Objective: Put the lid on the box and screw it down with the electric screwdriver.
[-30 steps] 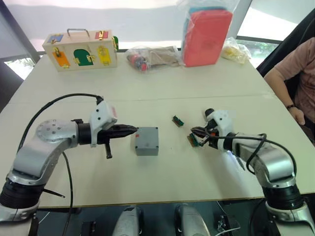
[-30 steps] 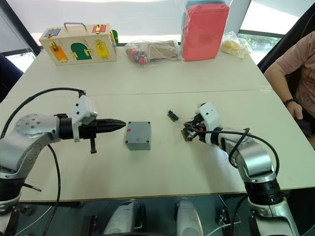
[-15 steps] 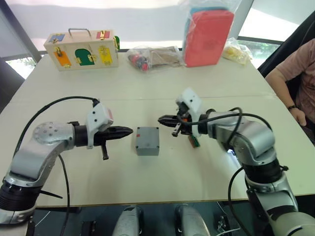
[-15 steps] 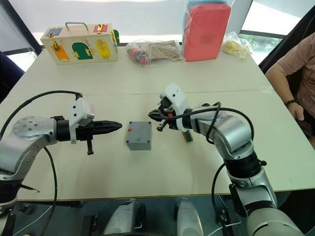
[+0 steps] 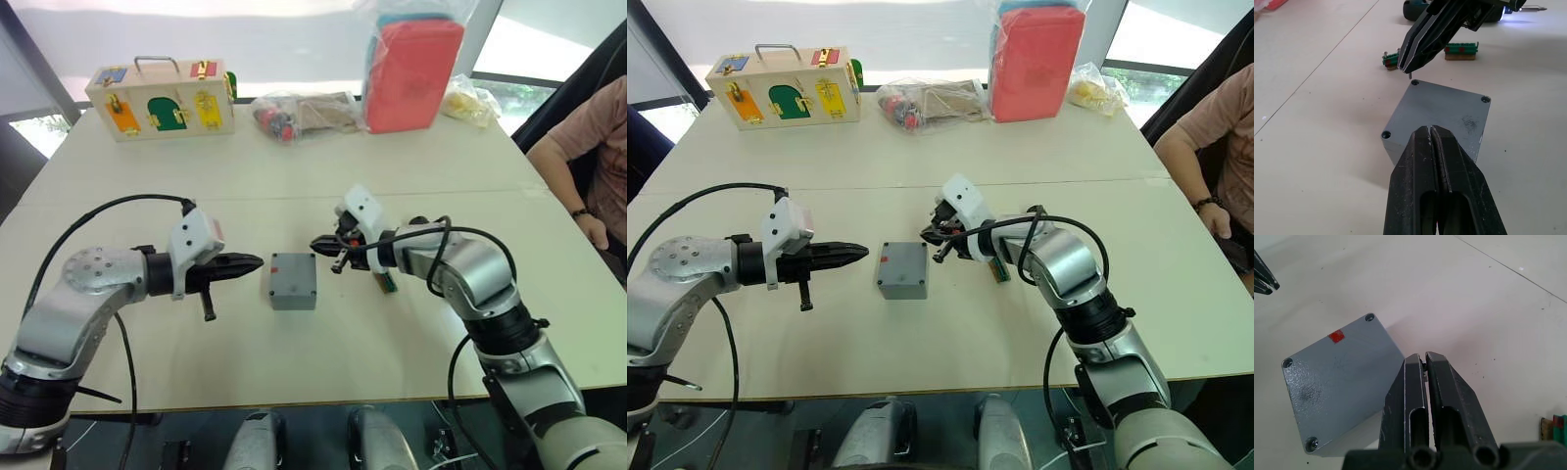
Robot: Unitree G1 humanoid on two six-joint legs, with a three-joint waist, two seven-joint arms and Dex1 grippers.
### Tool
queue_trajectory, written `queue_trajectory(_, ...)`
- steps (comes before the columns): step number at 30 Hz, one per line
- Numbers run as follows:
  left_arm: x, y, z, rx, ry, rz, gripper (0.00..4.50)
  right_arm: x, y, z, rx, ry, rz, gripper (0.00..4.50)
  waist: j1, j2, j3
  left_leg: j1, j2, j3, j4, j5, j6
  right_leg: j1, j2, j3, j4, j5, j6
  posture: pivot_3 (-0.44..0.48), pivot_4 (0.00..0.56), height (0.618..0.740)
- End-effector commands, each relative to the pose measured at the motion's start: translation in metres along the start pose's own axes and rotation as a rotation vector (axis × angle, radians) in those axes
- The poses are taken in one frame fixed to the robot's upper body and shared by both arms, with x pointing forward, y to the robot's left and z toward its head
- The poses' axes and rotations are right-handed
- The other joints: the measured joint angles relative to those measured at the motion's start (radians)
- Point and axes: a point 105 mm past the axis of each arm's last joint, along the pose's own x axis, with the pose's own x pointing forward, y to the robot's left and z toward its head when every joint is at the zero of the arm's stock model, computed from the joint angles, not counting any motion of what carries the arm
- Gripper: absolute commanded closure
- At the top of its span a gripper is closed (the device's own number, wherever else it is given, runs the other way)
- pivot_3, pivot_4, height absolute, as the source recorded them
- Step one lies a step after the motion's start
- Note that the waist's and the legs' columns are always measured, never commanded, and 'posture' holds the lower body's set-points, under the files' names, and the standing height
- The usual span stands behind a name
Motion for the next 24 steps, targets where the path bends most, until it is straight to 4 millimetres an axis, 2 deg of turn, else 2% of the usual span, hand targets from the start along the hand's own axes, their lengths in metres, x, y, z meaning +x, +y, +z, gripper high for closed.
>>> queue_trajectory(1, -0.004, 0.000, 0.009, 0.041, -0.017, 0.011, 4.50, -0.002, 0.005, 0.016, -0.042, -0.051, 0.020, 4.41, 0.000, 0.000, 0.000, 0.000, 0.000, 0.000, 0.000, 0.000, 0.000, 0.000, 0.000, 0.000, 0.000, 0.000, 0.000, 0.000, 0.150, 0.730)
queue_trajectory(14, -0.001, -0.001, 0.010, 0.045, -0.023, 0.003, 4.50, -0.008, 0.012, 0.022, -0.065, -0.063, 0.047, 4.41, 0.000, 0.000, 0.000, 0.000, 0.000, 0.000, 0.000, 0.000, 0.000, 0.000, 0.000, 0.000, 0.000, 0.000, 0.000, 0.000, 0.150, 0.730)
queue_trajectory(24, -0.001, -0.002, 0.011, 0.045, -0.025, -0.003, 4.50, -0.007, 0.009, 0.011, -0.071, -0.027, 0.029, 4.41, 0.000, 0.000, 0.000, 0.000, 0.000, 0.000, 0.000, 0.000, 0.000, 0.000, 0.000, 0.000, 0.000, 0.000, 0.000, 0.000, 0.150, 0.730)
